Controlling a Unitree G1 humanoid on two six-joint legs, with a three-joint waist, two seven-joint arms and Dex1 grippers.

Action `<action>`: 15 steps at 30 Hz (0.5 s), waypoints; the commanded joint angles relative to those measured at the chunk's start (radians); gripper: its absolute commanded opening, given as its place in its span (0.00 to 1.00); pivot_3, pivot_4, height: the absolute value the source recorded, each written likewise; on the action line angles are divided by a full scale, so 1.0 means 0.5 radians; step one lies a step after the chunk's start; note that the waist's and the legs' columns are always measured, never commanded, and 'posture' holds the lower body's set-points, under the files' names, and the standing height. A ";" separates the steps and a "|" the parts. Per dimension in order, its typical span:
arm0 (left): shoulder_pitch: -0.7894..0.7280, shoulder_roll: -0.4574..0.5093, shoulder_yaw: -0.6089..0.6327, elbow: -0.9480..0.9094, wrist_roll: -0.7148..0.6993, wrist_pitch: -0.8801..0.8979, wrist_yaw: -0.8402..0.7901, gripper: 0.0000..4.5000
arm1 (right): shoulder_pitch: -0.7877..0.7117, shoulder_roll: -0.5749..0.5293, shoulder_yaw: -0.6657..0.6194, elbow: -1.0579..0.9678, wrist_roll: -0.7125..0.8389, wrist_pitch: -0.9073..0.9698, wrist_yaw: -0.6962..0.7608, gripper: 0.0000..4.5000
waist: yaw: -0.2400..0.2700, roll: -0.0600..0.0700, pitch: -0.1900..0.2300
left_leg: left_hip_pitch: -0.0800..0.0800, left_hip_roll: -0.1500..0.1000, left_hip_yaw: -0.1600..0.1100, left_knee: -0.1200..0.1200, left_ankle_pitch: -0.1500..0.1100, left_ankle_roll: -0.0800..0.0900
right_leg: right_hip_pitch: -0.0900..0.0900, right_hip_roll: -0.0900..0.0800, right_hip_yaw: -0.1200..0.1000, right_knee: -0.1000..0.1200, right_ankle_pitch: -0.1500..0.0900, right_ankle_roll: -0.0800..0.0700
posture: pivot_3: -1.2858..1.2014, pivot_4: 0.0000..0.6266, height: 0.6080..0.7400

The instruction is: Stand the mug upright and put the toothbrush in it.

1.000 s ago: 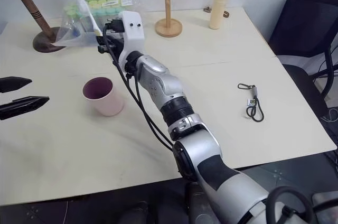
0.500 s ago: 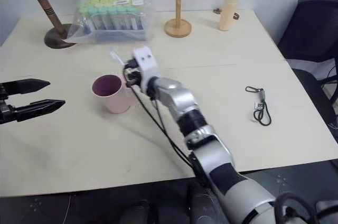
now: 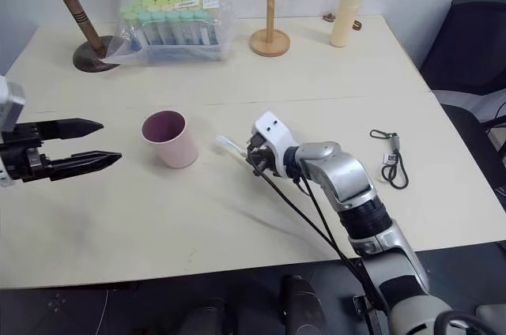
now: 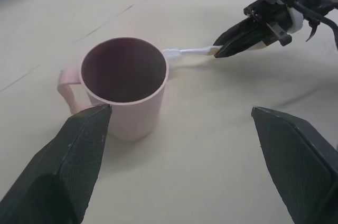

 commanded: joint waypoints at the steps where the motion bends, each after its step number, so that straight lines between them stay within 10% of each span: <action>1: -0.059 0.005 0.010 -0.011 -0.045 -0.020 0.002 1.00 | -0.017 -0.001 -0.014 -0.020 -0.036 -0.063 -0.011 0.24 | 0.004 0.000 0.000 | 0.000 0.000 0.000 0.000 0.000 0.000 | 0.000 0.000 -0.001 0.000 0.000 0.000 | 0.52 0.24 1.00; 5: -0.091 0.018 -0.024 -0.020 -0.060 -0.013 0.002 1.00 | -0.047 -0.016 0.005 -0.020 -0.079 -0.053 0.003 0.54 | 0.026 0.000 0.000 | 0.000 -0.001 0.001 0.000 0.000 0.000 | 0.000 0.000 -0.002 0.000 0.000 0.000 | 0.52 0.24 1.00; 15: -0.124 0.020 -0.080 -0.018 -0.075 -0.012 0.002 1.00 | -0.391 0.041 0.175 0.323 -0.128 0.140 0.145 0.54 | 0.027 0.000 0.000 | -0.001 0.000 0.000 0.002 0.000 0.000 | 0.000 0.001 -0.004 0.000 0.000 0.000 | 0.52 0.24 1.00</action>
